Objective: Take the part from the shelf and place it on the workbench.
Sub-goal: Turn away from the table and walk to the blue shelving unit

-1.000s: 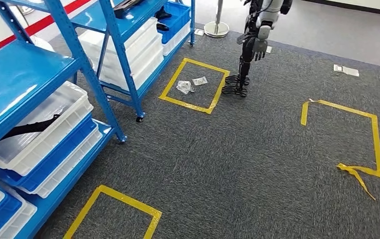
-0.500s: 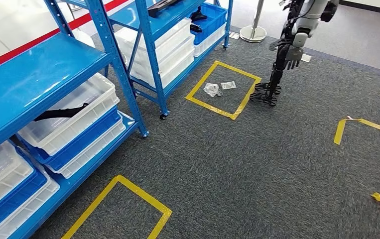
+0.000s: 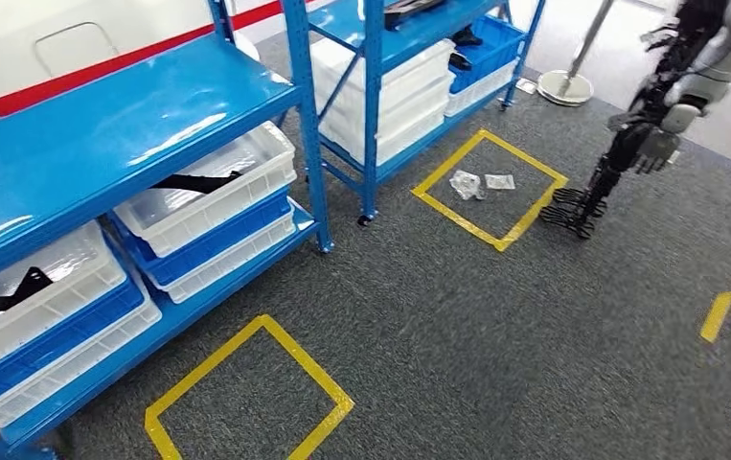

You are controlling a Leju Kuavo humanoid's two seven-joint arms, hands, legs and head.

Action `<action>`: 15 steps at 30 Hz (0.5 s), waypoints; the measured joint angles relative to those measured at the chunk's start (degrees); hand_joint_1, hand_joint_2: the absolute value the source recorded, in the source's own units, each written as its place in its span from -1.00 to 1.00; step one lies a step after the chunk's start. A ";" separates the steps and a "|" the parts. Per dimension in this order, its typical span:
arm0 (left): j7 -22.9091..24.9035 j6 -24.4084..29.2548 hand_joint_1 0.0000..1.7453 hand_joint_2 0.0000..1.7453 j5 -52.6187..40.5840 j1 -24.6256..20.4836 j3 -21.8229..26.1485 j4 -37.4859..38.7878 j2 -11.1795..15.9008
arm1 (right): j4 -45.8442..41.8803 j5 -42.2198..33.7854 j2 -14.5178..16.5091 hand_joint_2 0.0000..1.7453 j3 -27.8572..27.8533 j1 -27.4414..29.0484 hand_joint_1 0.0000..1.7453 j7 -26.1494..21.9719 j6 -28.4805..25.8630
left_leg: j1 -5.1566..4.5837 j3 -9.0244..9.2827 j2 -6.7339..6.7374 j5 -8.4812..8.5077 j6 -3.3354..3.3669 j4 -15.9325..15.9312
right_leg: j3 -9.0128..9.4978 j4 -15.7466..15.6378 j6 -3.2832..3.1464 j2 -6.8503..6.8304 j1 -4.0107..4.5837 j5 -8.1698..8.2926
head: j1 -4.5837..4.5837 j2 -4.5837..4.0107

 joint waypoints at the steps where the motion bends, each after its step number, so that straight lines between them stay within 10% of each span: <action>1: -0.02 0.05 -1.00 -1.00 0.03 -0.01 -0.01 -0.01 -0.03 | 0.01 0.05 0.01 1.00 0.00 0.09 -1.00 0.06 0.07 | 0.01 -0.05 -0.93 0.02 0.01 0.02 | -1.65 3.17 0.04 0.61 -0.07 -1.00 | 0.13 0.00; 3: -0.03 0.29 -1.00 -1.00 0.14 0.09 -0.01 -0.01 -0.07 | 0.02 0.27 -0.01 1.00 0.01 0.19 -1.00 0.29 0.25 | 0.03 -0.03 -2.78 0.03 -0.04 0.12 | -2.44 3.99 0.81 0.96 -0.20 -0.39 | 0.15 -0.01; 6: -0.02 0.67 -1.00 -1.00 0.31 0.20 0.00 -0.01 -0.05 | 0.03 0.69 0.02 1.00 0.02 0.01 -1.00 0.57 0.58 | 0.10 -0.08 -5.27 -0.18 -0.62 0.69 | 2.07 -6.75 2.41 2.97 -0.70 4.51 | 0.25 -0.01; 10: 0.17 1.12 -1.00 -1.00 0.31 0.31 0.02 -0.01 0.02 | 0.05 0.96 0.33 1.00 0.02 -0.64 -1.00 0.75 0.89 | -0.02 -0.65 -7.22 -0.28 -1.65 1.03 | 3.75 -10.28 0.94 3.46 -0.68 5.74 | 0.17 -0.01; 15: 0.33 1.22 -1.00 -1.00 0.31 0.24 0.02 -0.01 0.13 | 0.05 1.09 0.54 1.00 0.00 -0.68 -1.00 0.84 0.97 | 0.00 -5.58 -0.66 -5.81 -2.80 11.13 | 4.09 -10.46 -0.68 0.21 -0.71 5.73 | -0.50 0.00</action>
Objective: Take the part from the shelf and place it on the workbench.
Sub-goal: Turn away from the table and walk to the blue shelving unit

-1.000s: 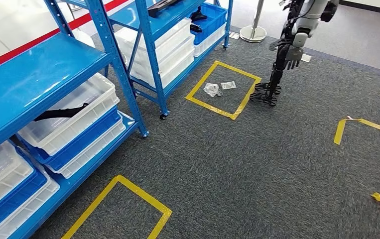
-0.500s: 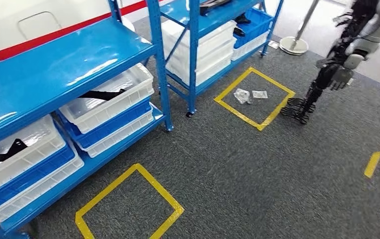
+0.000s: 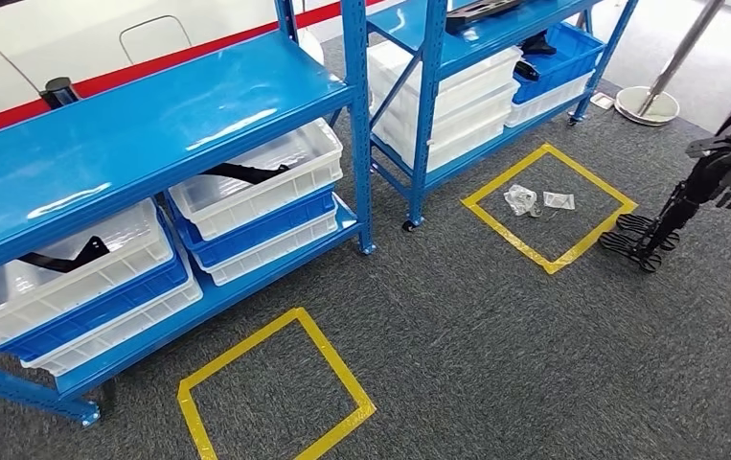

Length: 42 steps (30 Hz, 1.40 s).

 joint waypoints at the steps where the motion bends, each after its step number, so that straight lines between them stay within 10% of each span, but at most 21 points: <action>1: 0.08 0.00 -1.00 -1.00 -0.01 -0.05 0.00 0.00 0.00 | 0.01 0.05 -0.04 1.00 0.00 0.07 -1.00 -0.01 0.01 | 0.10 -1.95 0.51 -1.52 -0.13 3.80 | 0.03 0.00 -0.17 -0.85 0.11 -0.12 | -0.08 -0.01; 3: 0.23 0.01 -1.00 -1.00 -0.01 0.03 0.01 0.00 -0.01 | 0.01 0.13 -0.10 1.00 0.00 0.06 -1.00 0.00 0.01 | 0.18 -3.51 0.91 -1.52 -0.10 6.54 | 0.17 0.01 -0.42 -2.41 0.26 -0.34 | -0.10 -0.01; 8: 0.40 0.01 -1.00 -1.00 -0.03 -0.16 0.02 0.00 0.08 | 0.01 0.36 -0.16 1.00 0.00 -0.25 -1.00 0.10 0.01 | -0.78 4.07 5.38 5.15 1.55 -8.50 | 1.12 -0.01 0.06 -5.44 0.95 -1.28 | -0.04 -0.01; 11: 0.61 0.08 -1.00 -1.00 -0.08 -0.12 0.03 0.00 0.07 | -0.01 0.68 -0.26 1.00 0.00 -0.52 -1.00 0.19 0.01 | -0.96 4.34 4.01 5.27 2.07 -9.58 | 1.57 -0.20 0.84 -6.81 1.27 -1.71 | -0.02 -0.01; 15: 0.87 0.27 -1.00 -1.00 -0.06 -0.19 0.04 0.00 0.00 | -0.05 0.87 -0.40 1.00 0.01 -0.56 -1.00 0.20 0.19 | -0.25 4.88 1.13 6.02 2.95 -10.58 | -2.07 7.63 0.90 -0.44 1.01 -5.37 | 0.36 -0.01; 18: 1.08 0.40 -1.00 -1.00 -0.02 -0.24 0.05 0.00 -0.11 | -0.03 1.01 -0.42 1.00 0.01 -0.12 -1.00 0.21 0.46 | -0.16 4.88 -1.81 6.06 3.03 -10.50 | -6.47 14.88 1.37 0.82 0.71 -6.86 | 0.46 0.00; 22: 1.24 0.62 -1.00 -1.00 0.20 -0.04 0.09 0.00 -0.09 | 0.00 1.14 -0.41 1.00 0.02 -0.18 -1.00 0.23 0.66 | 0.07 4.78 -5.13 5.78 2.22 -9.81 | -2.38 3.45 3.73 3.54 -0.30 -0.91 | 0.59 -0.01; 26: 1.01 0.30 -1.00 -1.00 0.12 0.11 0.15 0.00 -0.07 | 0.01 0.67 -0.08 1.00 0.01 -0.24 -1.00 0.24 0.35 | 0.07 4.26 -6.90 5.78 0.98 -9.61 | -0.98 0.76 1.81 3.53 -0.28 0.24 | 0.55 -0.01; 31: 0.79 -0.32 -1.00 -1.00 -0.30 0.03 0.10 0.00 -0.02 | 0.03 -0.05 0.03 1.00 -0.05 0.44 -1.00 0.04 -0.39 | 0.17 -1.25 0.14 -0.36 -0.17 1.68 | -0.80 0.55 0.01 -0.08 -0.14 0.24 | -0.15 -0.01; 34: 0.78 -0.38 -1.00 -1.00 -0.34 0.11 0.07 0.02 -0.05 | 0.03 -0.16 -0.06 1.00 -0.12 0.84 -1.00 0.03 -0.46 | 0.36 -3.73 0.92 -1.28 -0.30 6.50 | -0.80 0.57 -0.26 -2.41 0.14 0.03 | -0.17 -0.01; 39: 0.80 -0.49 -1.00 -1.00 -0.40 -0.04 -0.01 0.00 -0.02 | 0.03 -0.20 -0.08 1.00 -0.31 0.80 -1.00 -0.08 -0.54 | -0.24 4.34 5.18 4.71 1.04 -8.49 | -0.08 0.47 0.26 -5.30 0.61 -0.48 | -0.08 -0.01; 42: 0.93 -0.38 -1.00 -1.00 -0.44 -0.11 -0.07 0.00 -0.05 | 0.01 -0.08 -0.18 1.00 -0.38 0.73 -1.00 -0.07 -0.56 | -0.55 4.68 4.11 4.80 1.82 -9.70 | 0.61 0.04 1.20 -6.69 0.71 -0.76 | 0.03 0.00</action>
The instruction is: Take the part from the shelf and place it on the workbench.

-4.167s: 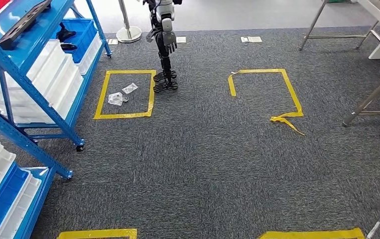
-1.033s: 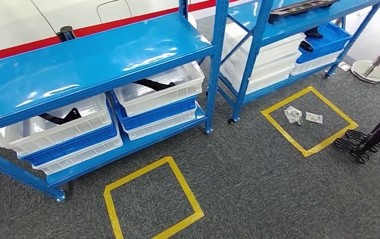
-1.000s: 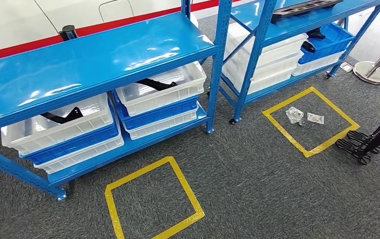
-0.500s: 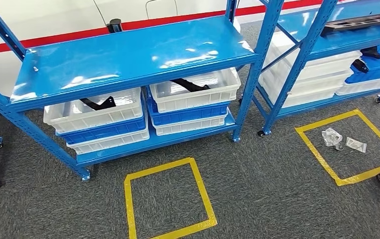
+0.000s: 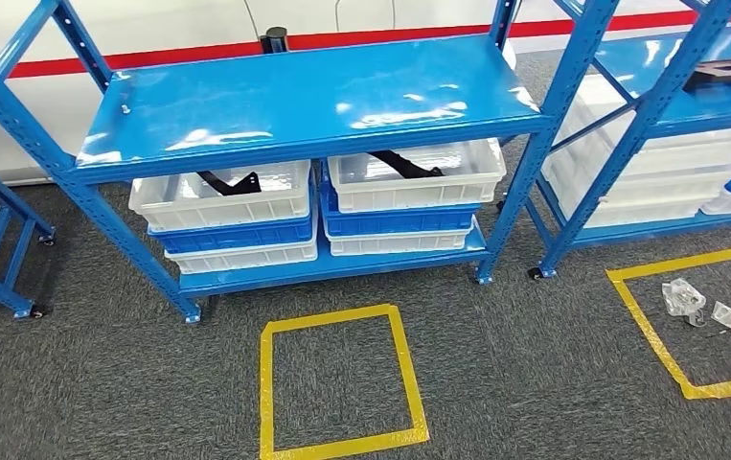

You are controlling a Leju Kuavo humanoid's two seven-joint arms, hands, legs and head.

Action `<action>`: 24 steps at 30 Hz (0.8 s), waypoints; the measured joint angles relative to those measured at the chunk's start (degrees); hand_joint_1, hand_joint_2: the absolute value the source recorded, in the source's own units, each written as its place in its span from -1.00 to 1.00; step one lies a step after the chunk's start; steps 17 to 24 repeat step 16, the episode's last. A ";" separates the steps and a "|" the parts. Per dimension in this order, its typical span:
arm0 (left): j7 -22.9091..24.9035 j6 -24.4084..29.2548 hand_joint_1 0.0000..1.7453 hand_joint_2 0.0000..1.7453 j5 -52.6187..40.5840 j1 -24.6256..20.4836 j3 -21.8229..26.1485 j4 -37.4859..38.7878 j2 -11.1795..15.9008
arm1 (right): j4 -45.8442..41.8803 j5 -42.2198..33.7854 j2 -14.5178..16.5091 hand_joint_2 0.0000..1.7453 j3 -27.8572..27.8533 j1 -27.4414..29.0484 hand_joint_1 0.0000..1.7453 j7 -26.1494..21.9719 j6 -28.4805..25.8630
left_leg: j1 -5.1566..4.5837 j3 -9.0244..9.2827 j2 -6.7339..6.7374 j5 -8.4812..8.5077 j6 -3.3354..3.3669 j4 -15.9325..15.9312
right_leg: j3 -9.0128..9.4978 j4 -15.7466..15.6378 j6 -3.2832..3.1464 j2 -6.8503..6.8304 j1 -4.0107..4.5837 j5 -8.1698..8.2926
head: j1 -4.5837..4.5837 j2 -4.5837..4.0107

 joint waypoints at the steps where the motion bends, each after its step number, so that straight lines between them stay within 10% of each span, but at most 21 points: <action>1: 0.05 0.10 -1.00 -1.00 -0.01 0.05 0.00 0.00 -0.02 | -0.02 0.05 -0.06 1.00 -0.01 -0.04 -1.00 0.02 0.00 | 0.14 0.39 -0.69 0.32 0.27 -0.50 | 0.20 0.02 0.28 0.34 -0.03 -0.16 | 0.04 0.00; 5: 0.18 0.27 -1.00 -1.00 -0.07 -0.02 -0.01 0.00 -0.14 | -0.04 0.10 -0.17 1.00 -0.02 0.11 -1.00 0.05 0.01 | 0.63 1.12 -3.78 1.30 1.14 -1.59 | -4.09 9.82 0.03 6.61 -0.15 -4.79 | 0.54 -0.01; 8: 0.30 0.32 -1.00 -1.00 -0.07 0.06 0.00 0.00 -0.26 | -0.04 0.15 -0.19 1.00 -0.03 0.36 -1.00 0.06 0.07 | 0.60 1.08 -6.58 1.29 1.10 -1.49 | -6.81 14.21 0.76 7.50 -0.29 -5.28 | 0.67 -0.01; 12: 0.44 0.66 -1.00 -1.00 -0.02 0.11 0.00 0.00 -0.24 | -0.01 0.60 -0.13 -1.00 -0.03 0.13 -1.00 0.00 0.22 | 0.60 1.02 -9.41 0.90 0.26 -0.80 | -1.88 1.61 2.02 9.70 -0.75 0.52 | 0.77 -0.01; 16: 0.48 1.01 -1.00 -1.00 0.18 0.37 0.00 0.00 -0.24 | 0.01 0.72 0.02 -1.00 -0.05 -0.48 -1.00 -0.19 0.05 | 0.65 0.68 -10.27 0.80 -0.65 -0.76 | -0.93 -0.31 0.51 10.35 -0.50 1.00 | 0.58 -0.01; 24: 0.48 1.01 -1.00 -1.00 0.18 0.37 0.00 0.00 -0.24 | 0.01 0.72 0.02 -1.00 -0.05 -0.48 -1.00 -0.19 0.05 | 0.65 0.68 -10.27 0.80 -0.65 -0.76 | -0.93 -0.31 0.51 10.35 -0.50 1.00 | 0.58 -0.01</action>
